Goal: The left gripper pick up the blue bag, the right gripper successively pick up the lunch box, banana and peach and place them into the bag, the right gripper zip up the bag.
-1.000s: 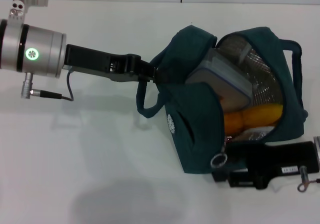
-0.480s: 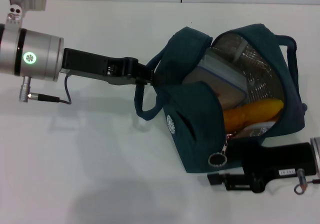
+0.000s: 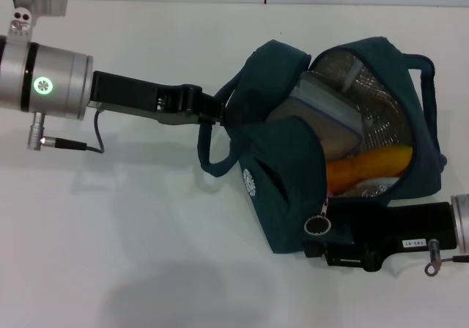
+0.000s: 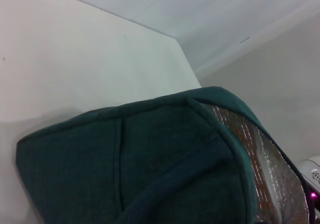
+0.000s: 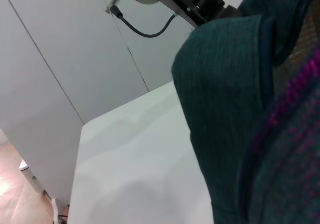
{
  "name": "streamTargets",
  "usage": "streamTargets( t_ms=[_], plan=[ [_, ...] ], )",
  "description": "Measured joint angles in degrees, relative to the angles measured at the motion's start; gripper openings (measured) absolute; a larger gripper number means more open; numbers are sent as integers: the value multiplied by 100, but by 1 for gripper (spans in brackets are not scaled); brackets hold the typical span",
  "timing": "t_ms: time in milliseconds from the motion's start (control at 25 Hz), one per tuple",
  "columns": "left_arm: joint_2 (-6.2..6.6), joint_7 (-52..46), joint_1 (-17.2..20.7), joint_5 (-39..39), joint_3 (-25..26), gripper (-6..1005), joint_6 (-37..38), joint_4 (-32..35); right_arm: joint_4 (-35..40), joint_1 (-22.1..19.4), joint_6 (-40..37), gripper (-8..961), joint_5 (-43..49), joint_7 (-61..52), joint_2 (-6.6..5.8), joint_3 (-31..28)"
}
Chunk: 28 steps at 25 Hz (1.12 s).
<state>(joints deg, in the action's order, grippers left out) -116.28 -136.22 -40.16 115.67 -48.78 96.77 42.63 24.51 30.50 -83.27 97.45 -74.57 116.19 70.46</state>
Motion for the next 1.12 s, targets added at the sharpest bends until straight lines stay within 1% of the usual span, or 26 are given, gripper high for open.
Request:
streamTargets(
  t_ms=[160, 520, 720, 840, 960, 1120],
  plan=[
    [0, 6, -15, 0, 0, 42, 0, 0, -48, 30, 163, 409, -13, 15, 2, 3],
    [0, 37, -35, -1, 0, 43, -8, 0, -79, 53, 248, 187, -148, 16, 0, 3],
    [0, 38, -36, -3, 0, 42, -5, 0, -87, 21, 253, 7, -168, 14, 0, -30],
    [0, 43, -36, -9, 0, 42, -3, 0, -124, 15, 269, 8, -175, -8, -1, -17],
    [0, 44, -27, -22, 0, 42, -1, 0, -205, -9, 286, 8, -177, -29, -31, -45],
    [0, 44, -6, -26, 0, 42, 1, 0, -176, -177, 281, 9, -183, -44, -69, -221]
  ],
)
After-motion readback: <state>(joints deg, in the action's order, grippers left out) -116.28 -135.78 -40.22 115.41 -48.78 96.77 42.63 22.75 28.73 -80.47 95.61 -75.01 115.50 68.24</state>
